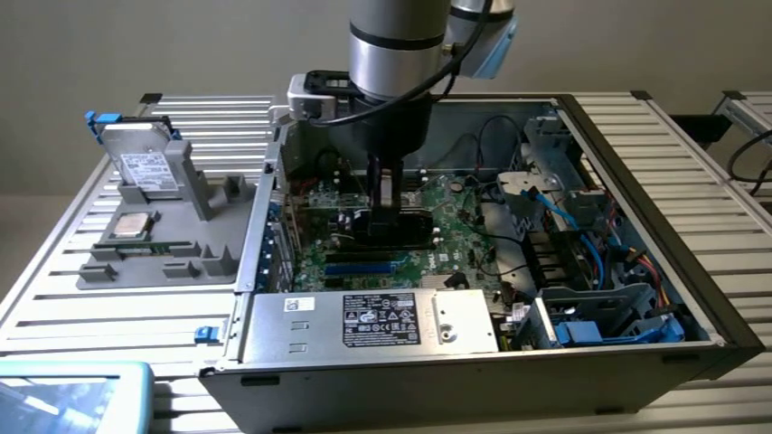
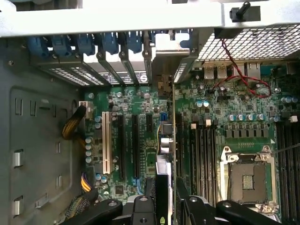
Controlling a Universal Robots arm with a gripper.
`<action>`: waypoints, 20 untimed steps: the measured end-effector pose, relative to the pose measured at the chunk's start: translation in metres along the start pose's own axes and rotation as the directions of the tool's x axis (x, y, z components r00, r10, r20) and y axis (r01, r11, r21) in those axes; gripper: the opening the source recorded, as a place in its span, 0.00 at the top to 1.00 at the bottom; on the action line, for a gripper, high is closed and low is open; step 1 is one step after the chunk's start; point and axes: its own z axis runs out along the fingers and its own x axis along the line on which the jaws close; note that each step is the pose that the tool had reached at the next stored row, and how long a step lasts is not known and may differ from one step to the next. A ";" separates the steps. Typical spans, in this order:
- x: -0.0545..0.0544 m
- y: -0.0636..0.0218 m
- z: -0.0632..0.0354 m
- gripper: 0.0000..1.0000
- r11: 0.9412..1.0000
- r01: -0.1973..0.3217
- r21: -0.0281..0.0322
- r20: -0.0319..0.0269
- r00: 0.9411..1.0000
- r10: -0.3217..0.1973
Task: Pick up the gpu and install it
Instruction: 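Insert the gpu into the slot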
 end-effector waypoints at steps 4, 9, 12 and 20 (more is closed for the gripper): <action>0.003 -0.0001 0.0062 0.72 1.000 -0.001 0.000 0.007 1.000 0.001; 0.005 -0.0002 0.0152 0.72 1.000 -0.002 -0.001 0.012 1.000 0.002; 0.006 -0.0001 0.0204 0.72 1.000 -0.002 -0.001 0.014 1.000 0.002; 0.006 0.0036 0.0286 0.72 1.000 -0.004 -0.001 0.018 1.000 0.004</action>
